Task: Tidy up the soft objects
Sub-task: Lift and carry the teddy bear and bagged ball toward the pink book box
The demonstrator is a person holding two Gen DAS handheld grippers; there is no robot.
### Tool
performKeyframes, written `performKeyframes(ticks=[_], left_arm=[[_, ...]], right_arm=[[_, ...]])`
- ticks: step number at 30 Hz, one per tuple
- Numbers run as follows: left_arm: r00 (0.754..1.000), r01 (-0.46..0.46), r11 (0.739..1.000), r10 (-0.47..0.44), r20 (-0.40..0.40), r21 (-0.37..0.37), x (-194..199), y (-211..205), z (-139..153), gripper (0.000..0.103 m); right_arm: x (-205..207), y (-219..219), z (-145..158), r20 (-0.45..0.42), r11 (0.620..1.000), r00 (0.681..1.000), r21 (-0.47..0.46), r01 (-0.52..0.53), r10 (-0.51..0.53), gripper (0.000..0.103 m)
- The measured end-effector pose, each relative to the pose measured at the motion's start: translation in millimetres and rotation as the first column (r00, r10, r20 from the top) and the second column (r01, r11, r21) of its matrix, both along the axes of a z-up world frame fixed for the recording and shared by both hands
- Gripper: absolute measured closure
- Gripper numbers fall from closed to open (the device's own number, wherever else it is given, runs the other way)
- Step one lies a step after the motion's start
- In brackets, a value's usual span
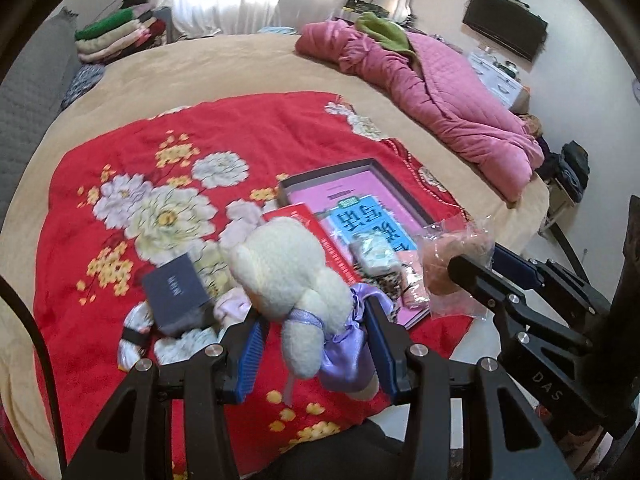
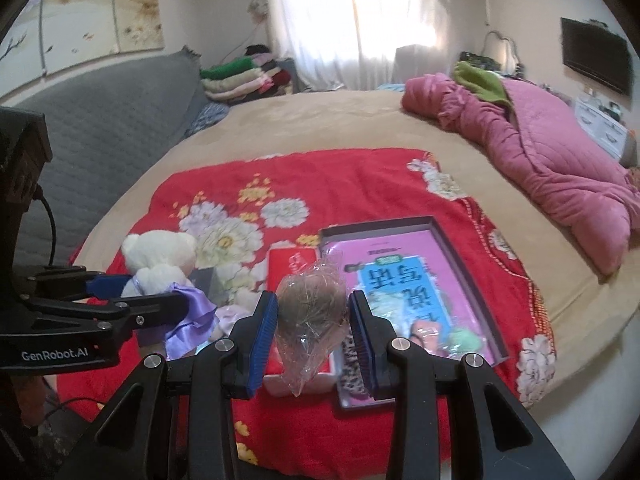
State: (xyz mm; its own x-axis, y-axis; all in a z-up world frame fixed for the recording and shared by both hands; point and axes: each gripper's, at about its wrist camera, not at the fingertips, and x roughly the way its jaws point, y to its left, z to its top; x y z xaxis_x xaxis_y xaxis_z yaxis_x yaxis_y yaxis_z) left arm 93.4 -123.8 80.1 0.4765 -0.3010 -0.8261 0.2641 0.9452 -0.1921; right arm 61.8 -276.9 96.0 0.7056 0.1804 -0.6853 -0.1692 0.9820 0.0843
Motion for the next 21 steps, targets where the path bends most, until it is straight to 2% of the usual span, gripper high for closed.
performKeyframes(ticks=[13,21], left_arm=[[0.998,0.066,0.998,-0.066,0.009,0.007,21.7,-43.9,2.8,0.055],[0.993,0.119,0.993,-0.119,-0.017,0.016,32.7,-73.7,-11.6,0.055]], right_arm=[[7.2,-47.6,8.1,0.008,0.995,0.995,0.002,0.1,-0.1,0.065],[14.5,-74.6,1.6,-0.011,0.99,0.99,0.005,0.144,-0.144,0.065]])
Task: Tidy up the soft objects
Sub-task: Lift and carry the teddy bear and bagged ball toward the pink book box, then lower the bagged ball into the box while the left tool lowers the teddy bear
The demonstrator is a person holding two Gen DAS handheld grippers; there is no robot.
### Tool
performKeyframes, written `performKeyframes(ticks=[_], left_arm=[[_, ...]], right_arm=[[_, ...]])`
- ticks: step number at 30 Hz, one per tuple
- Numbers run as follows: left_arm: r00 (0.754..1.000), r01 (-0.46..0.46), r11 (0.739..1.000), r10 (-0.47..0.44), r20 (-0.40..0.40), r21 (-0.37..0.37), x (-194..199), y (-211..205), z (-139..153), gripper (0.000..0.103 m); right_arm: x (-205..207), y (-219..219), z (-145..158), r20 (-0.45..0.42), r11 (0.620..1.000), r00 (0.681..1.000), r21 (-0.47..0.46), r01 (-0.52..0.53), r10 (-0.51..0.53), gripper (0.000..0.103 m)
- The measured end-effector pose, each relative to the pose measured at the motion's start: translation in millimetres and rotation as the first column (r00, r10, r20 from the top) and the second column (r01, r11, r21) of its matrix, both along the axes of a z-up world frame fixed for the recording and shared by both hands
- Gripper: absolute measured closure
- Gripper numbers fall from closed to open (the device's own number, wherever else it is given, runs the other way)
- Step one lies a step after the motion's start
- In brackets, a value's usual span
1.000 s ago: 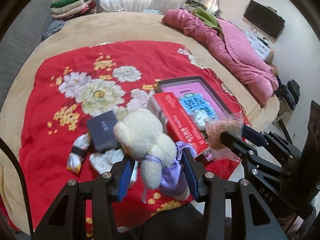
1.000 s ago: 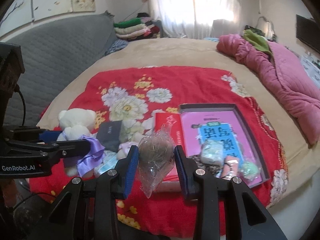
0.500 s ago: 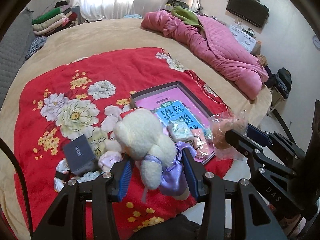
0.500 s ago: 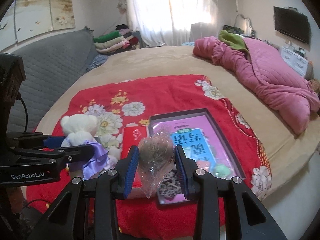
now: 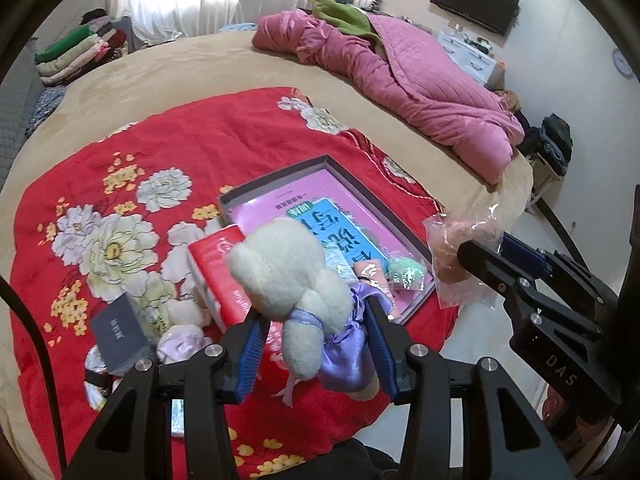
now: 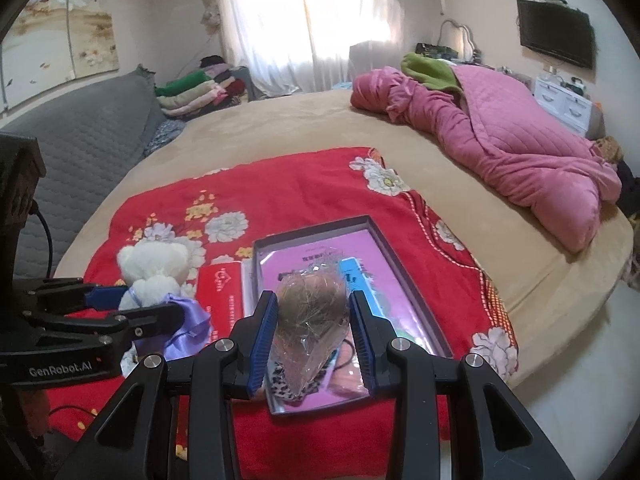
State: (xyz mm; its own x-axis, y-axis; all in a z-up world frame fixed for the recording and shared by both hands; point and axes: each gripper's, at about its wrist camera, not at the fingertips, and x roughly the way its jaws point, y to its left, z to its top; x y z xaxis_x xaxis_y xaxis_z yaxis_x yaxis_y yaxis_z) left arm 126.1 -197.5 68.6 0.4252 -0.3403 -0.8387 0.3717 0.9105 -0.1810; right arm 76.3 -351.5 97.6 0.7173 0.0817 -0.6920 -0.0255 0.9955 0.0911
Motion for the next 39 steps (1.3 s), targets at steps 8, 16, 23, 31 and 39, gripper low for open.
performKeyframes(ticks=[8,16,23,31,39], left_arm=[[0.998,0.051,0.999,-0.05,-0.037,0.017,11.0,-24.7,-19.8,0.055],[0.99,0.103,0.994,-0.099,-0.098,0.034,18.6,-47.2,-48.7,0.055],[0.98,0.139,0.989,-0.129,-0.152,0.056,22.8,-64.4,-75.6,0.055],[0.972,0.172,0.98,-0.152,-0.18,0.098,27.3,-76.5,-91.9,0.055],[0.969,0.185,0.975,-0.16,-0.189,0.12,31.8,-82.4,-102.0,0.055]], right_arm=[[8.1,-16.6,-11.2,-0.022,1.0,0.999,0.016,0.026,-0.025,0.065],[15.3,-30.8,-26.4,-0.054,0.997,0.997,0.042,0.059,-0.056,0.065],[25.0,-42.8,-42.6,-0.091,0.994,0.993,0.077,0.075,-0.068,0.065],[42.9,-51.1,-66.5,-0.15,0.99,0.986,0.105,0.093,-0.076,0.065],[63.5,-53.1,-86.7,-0.19,0.987,0.98,0.132,0.087,-0.061,0.065]])
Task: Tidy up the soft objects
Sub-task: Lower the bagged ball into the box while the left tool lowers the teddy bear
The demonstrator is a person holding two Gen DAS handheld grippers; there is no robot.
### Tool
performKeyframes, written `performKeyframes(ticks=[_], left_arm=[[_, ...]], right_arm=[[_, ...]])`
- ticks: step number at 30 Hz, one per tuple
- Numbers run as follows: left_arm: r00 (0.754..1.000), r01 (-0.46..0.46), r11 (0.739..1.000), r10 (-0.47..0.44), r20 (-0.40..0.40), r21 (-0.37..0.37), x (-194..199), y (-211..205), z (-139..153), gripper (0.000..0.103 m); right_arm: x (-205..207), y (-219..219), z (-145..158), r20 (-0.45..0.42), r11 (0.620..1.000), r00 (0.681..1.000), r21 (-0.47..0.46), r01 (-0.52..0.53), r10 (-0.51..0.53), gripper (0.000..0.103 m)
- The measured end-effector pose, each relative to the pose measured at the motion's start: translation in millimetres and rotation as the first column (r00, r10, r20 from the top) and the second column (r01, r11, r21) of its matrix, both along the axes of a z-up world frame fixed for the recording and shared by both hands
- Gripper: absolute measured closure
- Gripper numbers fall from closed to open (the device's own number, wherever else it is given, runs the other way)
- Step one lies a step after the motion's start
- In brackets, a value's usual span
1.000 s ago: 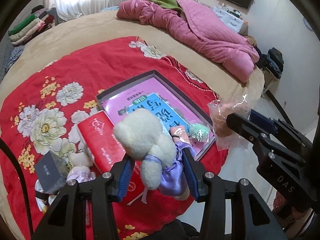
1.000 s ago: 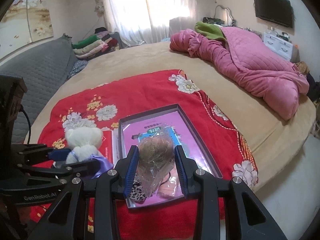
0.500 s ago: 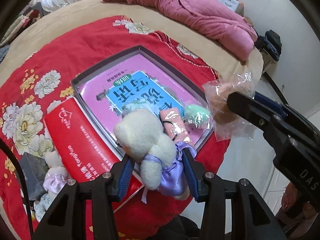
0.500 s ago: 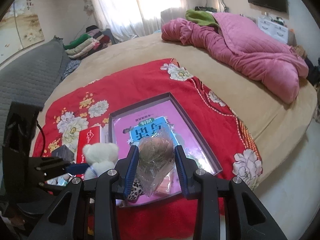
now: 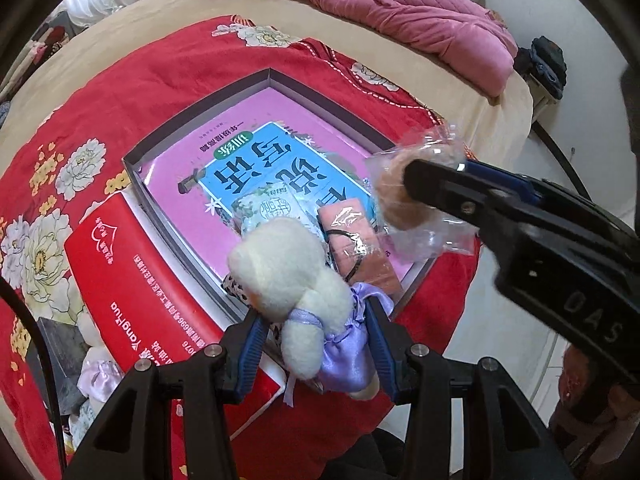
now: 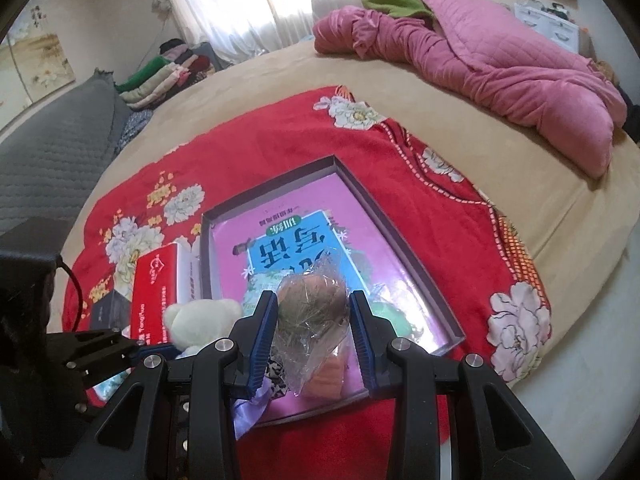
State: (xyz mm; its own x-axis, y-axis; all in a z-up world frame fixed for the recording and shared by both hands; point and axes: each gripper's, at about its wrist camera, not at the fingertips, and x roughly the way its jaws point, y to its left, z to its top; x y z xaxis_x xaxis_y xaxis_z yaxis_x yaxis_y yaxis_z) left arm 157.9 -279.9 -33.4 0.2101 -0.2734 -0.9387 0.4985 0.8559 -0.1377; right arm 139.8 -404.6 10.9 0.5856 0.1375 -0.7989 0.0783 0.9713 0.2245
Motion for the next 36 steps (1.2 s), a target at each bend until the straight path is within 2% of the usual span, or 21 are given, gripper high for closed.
performKeyframes(ticks=[10,19,23,29,36], left_arm=[[1.0,0.005,1.0,-0.004,-0.02,0.021,4.4,-1.5,-13.0,0.054],[0.999,-0.007,1.0,0.009,-0.052,0.026,10.0,-2.7,-23.4,0.054],[0.998,-0.014,1.0,0.016,-0.061,0.027,13.0,-2.8,-26.3,0.054],[0.997,-0.02,0.999,0.022,-0.068,0.032,15.6,-4.8,-30.4,0.053],[0.997,-0.012,0.999,0.015,-0.075,0.043,14.7,-8.3,-33.2,0.053]], right_arm=[[18.2,-1.4,-28.3,-0.057,0.999,0.998,0.036,0.014,-0.012,0.065],[30.9,8.5,-50.0,-0.112,1.0,0.993,-0.01,-0.028,0.027,0.065],[33.0,5.3,-58.2,-0.139,1.0,0.99,-0.017,-0.015,0.012,0.063],[31.9,-0.3,-61.6,-0.151,1.0,0.989,0.021,-0.004,0.007,0.061],[24.1,-1.7,-48.5,-0.114,1.0,0.993,0.005,0.005,-0.004,0.06]])
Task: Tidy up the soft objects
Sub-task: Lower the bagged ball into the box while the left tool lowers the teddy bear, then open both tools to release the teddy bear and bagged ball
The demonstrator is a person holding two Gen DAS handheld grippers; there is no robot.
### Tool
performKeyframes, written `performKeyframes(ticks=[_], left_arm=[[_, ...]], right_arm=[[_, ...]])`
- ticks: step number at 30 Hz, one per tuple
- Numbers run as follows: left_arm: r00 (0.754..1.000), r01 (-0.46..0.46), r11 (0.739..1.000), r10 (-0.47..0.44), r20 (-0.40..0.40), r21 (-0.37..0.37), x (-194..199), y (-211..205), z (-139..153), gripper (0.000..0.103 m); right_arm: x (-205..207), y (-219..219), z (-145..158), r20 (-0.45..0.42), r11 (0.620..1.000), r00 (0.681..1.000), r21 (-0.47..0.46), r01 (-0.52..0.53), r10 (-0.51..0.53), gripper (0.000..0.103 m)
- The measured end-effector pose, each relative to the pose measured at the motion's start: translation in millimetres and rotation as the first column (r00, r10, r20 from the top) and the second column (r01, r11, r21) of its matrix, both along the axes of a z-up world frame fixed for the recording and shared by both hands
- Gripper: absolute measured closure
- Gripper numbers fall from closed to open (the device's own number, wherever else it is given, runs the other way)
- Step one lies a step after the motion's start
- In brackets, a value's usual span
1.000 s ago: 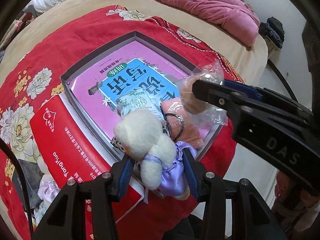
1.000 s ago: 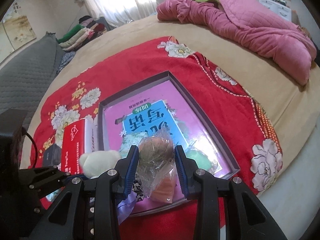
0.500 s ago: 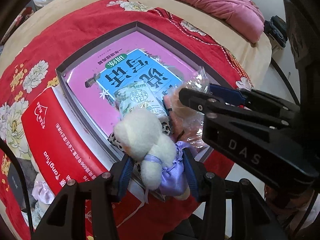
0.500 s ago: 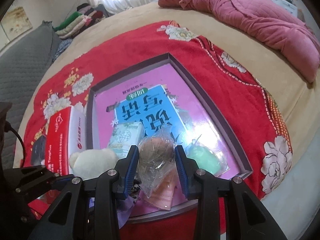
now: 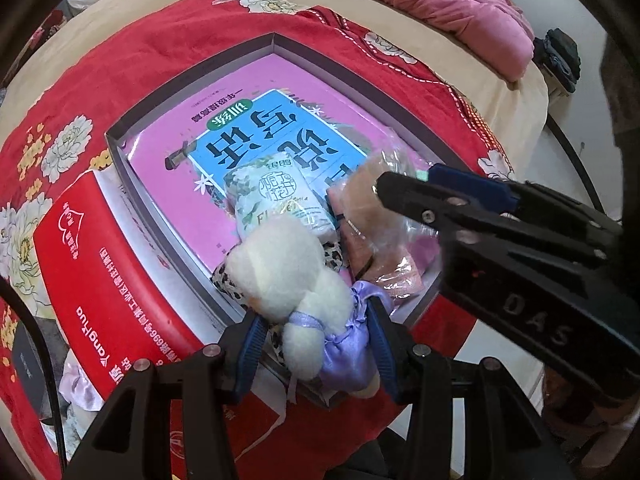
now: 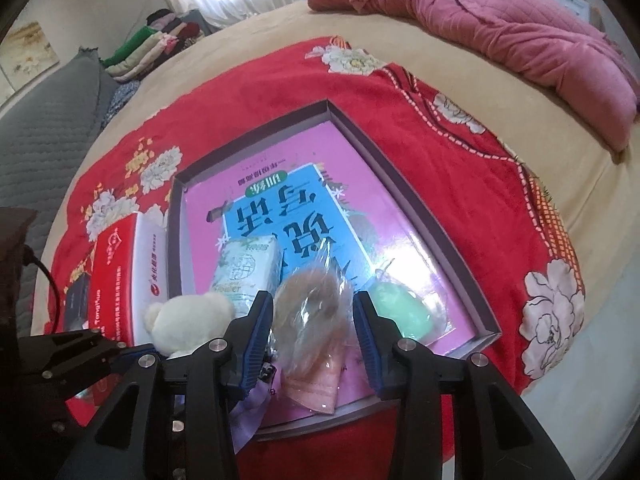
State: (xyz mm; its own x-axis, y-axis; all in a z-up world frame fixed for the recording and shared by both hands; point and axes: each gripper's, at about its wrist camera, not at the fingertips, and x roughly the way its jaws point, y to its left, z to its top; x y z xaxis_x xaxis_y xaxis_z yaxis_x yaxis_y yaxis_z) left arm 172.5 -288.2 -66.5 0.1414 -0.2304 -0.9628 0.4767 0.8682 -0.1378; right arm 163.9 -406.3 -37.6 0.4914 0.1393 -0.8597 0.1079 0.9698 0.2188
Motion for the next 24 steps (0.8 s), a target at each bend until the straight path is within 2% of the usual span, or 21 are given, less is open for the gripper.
performKeyframes(ticks=[5,13,17,24], left_arm=[[1.0,-0.004,1.0,0.004,0.008,0.006,2.1,-2.1,-1.8,0.053],[0.999,0.018,0.998,-0.02,0.044,0.057,1.6,-10.3,-7.4,0.052],[0.999,0.021,0.999,-0.023,0.049,0.046,-0.5,-10.3,-5.2,0.043],[0.997,0.007,0.999,-0.01,0.071,0.048,-1.9,-4.8,2.1,0.037]], right_arm=[[-12.8,-8.6,10.0,0.015,0.999,0.999,0.006,0.035,-0.035,0.06],[-34.9,-22.1,28.2,0.049,0.997,0.996,0.019,0.079,-0.079,0.06],[-41.3,-22.8,34.1,0.058,0.996,0.995,0.014,0.083,-0.083,0.06],[-50.0,-24.0,41.7,0.07,0.995,0.993,0.013,0.094,-0.095,0.06]])
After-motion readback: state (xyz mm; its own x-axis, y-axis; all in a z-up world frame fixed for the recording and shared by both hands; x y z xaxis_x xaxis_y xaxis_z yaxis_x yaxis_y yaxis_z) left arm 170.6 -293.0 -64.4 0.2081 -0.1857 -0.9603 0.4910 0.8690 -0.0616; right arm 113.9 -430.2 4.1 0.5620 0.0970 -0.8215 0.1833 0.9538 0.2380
